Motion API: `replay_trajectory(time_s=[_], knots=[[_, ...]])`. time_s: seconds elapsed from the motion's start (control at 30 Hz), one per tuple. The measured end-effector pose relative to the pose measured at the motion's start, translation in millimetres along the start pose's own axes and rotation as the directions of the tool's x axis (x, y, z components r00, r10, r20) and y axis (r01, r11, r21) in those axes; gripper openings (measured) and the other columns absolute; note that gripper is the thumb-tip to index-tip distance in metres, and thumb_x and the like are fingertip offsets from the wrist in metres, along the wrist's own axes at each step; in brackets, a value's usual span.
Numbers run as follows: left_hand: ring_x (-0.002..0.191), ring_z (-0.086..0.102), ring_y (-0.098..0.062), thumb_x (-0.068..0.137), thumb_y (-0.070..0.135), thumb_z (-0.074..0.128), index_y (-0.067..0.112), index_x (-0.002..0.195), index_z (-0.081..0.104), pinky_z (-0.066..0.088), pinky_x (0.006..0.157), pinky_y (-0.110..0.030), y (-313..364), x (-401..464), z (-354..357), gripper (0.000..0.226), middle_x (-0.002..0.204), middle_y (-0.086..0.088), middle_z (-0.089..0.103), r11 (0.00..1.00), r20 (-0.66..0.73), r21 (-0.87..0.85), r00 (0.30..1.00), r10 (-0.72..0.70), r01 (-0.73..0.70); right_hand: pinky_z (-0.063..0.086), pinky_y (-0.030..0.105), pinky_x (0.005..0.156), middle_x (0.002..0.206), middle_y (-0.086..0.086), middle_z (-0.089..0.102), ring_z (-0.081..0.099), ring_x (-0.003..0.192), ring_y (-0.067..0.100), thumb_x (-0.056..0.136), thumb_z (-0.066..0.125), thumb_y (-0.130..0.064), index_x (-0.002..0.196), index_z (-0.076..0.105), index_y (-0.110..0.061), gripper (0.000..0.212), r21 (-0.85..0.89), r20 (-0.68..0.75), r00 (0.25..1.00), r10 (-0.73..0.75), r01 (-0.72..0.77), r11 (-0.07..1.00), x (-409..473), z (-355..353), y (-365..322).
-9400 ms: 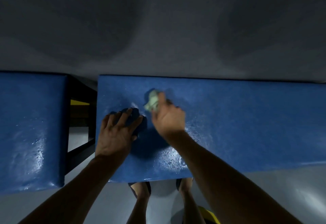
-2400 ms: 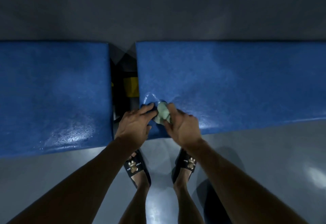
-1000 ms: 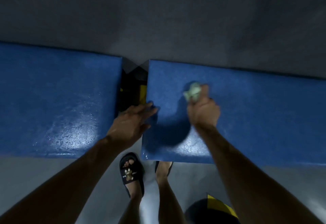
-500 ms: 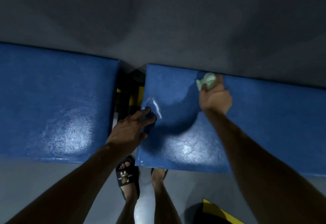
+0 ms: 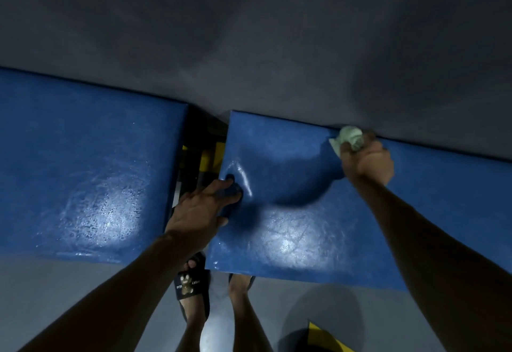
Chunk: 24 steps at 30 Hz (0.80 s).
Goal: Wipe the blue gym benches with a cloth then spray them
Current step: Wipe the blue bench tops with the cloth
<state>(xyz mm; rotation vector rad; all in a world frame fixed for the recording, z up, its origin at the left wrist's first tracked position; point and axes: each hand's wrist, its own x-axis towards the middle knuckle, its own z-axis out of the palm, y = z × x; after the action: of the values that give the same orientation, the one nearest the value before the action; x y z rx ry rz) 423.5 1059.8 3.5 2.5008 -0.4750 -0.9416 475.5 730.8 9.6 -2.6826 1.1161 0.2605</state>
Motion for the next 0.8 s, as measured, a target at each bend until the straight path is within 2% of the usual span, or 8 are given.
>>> replay_trajectory(time_s=[0.07, 0.13, 0.27, 0.37, 0.43, 0.53, 0.6, 0.8], knots=[[0.136, 0.040, -0.016, 0.085, 0.027, 0.070, 0.049, 0.141, 0.040, 0.040, 0.108, -0.041, -1, 0, 2, 0.067, 0.156, 0.025, 0.019, 1.000, -0.013, -0.012, 1.000, -0.009, 0.009, 0.045, 0.041, 0.088, 0.113, 0.020, 0.061, 0.057, 0.108, 0.040, 0.084, 0.061, -0.047, 0.120, 0.054, -0.014, 0.050, 0.073, -0.022, 0.999, 0.049, -0.048, 0.996, -14, 9, -27], [0.136, 0.040, -0.016, 0.083, 0.026, 0.071, 0.048, 0.140, 0.042, 0.042, 0.106, -0.043, -2, 0, 5, 0.068, 0.156, 0.025, 0.020, 1.000, -0.022, -0.027, 1.000, -0.012, 0.011, 0.046, 0.042, 0.087, 0.111, 0.021, 0.062, 0.059, 0.106, 0.041, 0.086, 0.060, -0.047, 0.123, 0.053, -0.011, 0.052, 0.119, -0.016, 1.000, 0.005, -0.003, 0.993, -35, 24, -63], [0.136, 0.041, -0.018, 0.082, 0.025, 0.072, 0.047, 0.139, 0.043, 0.041, 0.108, -0.045, -3, 3, 8, 0.068, 0.155, 0.024, 0.021, 0.999, -0.028, -0.035, 0.999, -0.015, 0.014, 0.045, 0.039, 0.085, 0.113, 0.018, 0.062, 0.058, 0.103, 0.039, 0.089, 0.056, -0.042, 0.132, 0.046, -0.011, 0.054, 0.068, 0.091, 0.974, -0.210, 0.204, 0.977, -59, 37, -108], [0.135, 0.041, -0.018, 0.085, 0.027, 0.069, 0.048, 0.140, 0.042, 0.040, 0.109, -0.043, -2, 3, 10, 0.065, 0.155, 0.024, 0.019, 0.999, -0.025, -0.040, 1.000, -0.017, 0.016, 0.046, 0.038, 0.076, 0.105, 0.013, 0.067, 0.062, 0.095, 0.038, 0.089, 0.054, -0.042, 0.126, 0.048, -0.016, 0.046, -0.038, 0.138, 0.864, -0.484, 0.493, 0.869, -57, 29, -94], [0.136, 0.039, -0.018, 0.087, 0.028, 0.067, 0.049, 0.141, 0.039, 0.038, 0.110, -0.043, -2, 0, 10, 0.064, 0.156, 0.024, 0.017, 0.999, -0.018, -0.038, 0.999, -0.027, 0.027, 0.045, 0.038, 0.073, 0.102, 0.011, 0.068, 0.063, 0.093, 0.038, 0.089, 0.053, -0.044, 0.122, 0.048, -0.020, 0.042, -0.119, 0.165, 0.810, -0.563, 0.583, 0.803, -45, 21, -72], [0.136, 0.038, -0.020, 0.087, 0.026, 0.067, 0.049, 0.141, 0.038, 0.038, 0.111, -0.043, -2, -1, 10, 0.065, 0.156, 0.025, 0.016, 0.998, -0.015, -0.047, 0.999, -0.033, 0.033, 0.046, 0.041, 0.078, 0.105, 0.019, 0.066, 0.060, 0.098, 0.042, 0.086, 0.059, -0.044, 0.122, 0.053, -0.018, 0.044, -0.055, 0.060, 0.940, -0.337, 0.340, 0.939, -24, 7, -42], [0.134, 0.039, -0.020, 0.086, 0.025, 0.068, 0.049, 0.140, 0.040, 0.038, 0.110, -0.043, -1, 0, 9, 0.066, 0.156, 0.024, 0.017, 0.998, -0.022, -0.058, 0.999, -0.033, 0.032, 0.046, 0.041, 0.079, 0.105, 0.021, 0.065, 0.058, 0.100, 0.042, 0.085, 0.061, -0.039, 0.122, 0.054, -0.016, 0.043, 0.038, 0.007, 0.980, -0.198, 0.198, 0.980, -26, 8, -40], [0.127, 0.041, -0.021, 0.088, 0.026, 0.065, 0.050, 0.140, 0.041, 0.039, 0.106, -0.040, -4, -1, 16, 0.062, 0.157, 0.025, 0.019, 0.997, -0.061, -0.073, 0.998, -0.027, 0.023, 0.045, 0.037, 0.082, 0.109, 0.016, 0.065, 0.059, 0.102, 0.038, 0.087, 0.059, -0.039, 0.122, 0.054, -0.016, 0.042, 0.112, 0.060, 0.974, -0.221, 0.213, 0.971, -64, 38, -113]])
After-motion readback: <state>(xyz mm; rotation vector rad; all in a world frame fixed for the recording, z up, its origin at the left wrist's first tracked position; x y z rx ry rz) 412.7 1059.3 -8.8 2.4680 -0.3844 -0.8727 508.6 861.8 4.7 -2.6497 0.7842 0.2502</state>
